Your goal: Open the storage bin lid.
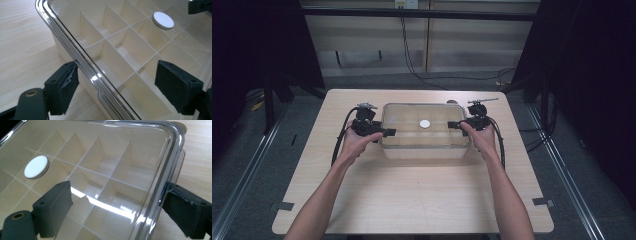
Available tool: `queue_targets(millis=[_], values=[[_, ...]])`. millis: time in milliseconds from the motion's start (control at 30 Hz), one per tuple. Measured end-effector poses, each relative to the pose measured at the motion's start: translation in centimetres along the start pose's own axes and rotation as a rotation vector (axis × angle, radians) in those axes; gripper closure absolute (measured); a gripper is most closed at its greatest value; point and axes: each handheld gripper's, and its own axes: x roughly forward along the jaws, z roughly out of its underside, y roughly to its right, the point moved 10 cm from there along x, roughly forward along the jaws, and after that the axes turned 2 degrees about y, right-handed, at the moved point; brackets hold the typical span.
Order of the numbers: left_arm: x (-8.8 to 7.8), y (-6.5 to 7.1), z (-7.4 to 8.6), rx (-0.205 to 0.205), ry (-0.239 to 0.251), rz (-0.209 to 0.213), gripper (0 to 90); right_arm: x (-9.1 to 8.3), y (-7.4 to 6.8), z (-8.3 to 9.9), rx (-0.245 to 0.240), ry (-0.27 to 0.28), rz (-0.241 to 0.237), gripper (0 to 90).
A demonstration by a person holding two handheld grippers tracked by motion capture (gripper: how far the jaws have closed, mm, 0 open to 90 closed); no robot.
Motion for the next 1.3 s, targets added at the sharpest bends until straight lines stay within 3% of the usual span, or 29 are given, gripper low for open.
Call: queue_targets(millis=[200, 367, 467, 500, 533, 567, 600, 933, 1100, 1300], values=[[0.2, 0.1, 0.0, -0.007, -0.010, 0.002, 17.2, 0.2, 0.1, -0.2, -0.001, 0.029, 0.012, 10.1], [0.3, 0.1, -0.1, -0.013, -0.015, 0.012, 17.4, 0.4, 0.2, -0.1, 0.021, 0.029, -0.013, 9.3], [0.4, 0.1, -0.1, -0.012, -0.022, 0.004, 16.7, 0.3, 0.1, -0.3, -0.001, 0.036, 0.011, 9.4], [0.3, 0.1, -0.1, -0.011, -0.017, 0.004, 16.7, 0.1, 0.4, -0.5, -0.020, 0.065, 0.044, 12.5], [0.3, 0.1, -0.1, -0.011, -0.017, 0.004, 16.7, 0.1, 0.4, -0.5, -0.020, 0.065, 0.044, 12.5], [0.3, 0.1, -0.2, -0.010, -0.010, 0.001, 16.8, -0.2, 0.7, -0.9, -0.049, 0.107, 0.089, 14.3], [0.3, 0.1, -0.2, -0.010, -0.010, 0.001, 17.1, -0.2, 0.7, -0.9, -0.049, 0.107, 0.089, 14.3], [-0.1, 0.2, -0.5, 0.005, 0.033, -0.014, 24.7, -0.8, 0.5, -1.3, -0.030, 0.148, 0.052, 19.2], [-0.4, 0.0, -0.7, 0.003, 0.063, -0.018, 28.9, -1.7, 0.7, -1.3, 0.024, 0.175, -0.006, 28.0], [-0.7, 0.1, -0.9, 0.004, 0.089, -0.017, 32.5, -2.2, 0.6, -1.4, 0.022, 0.192, -0.019, 31.2]])
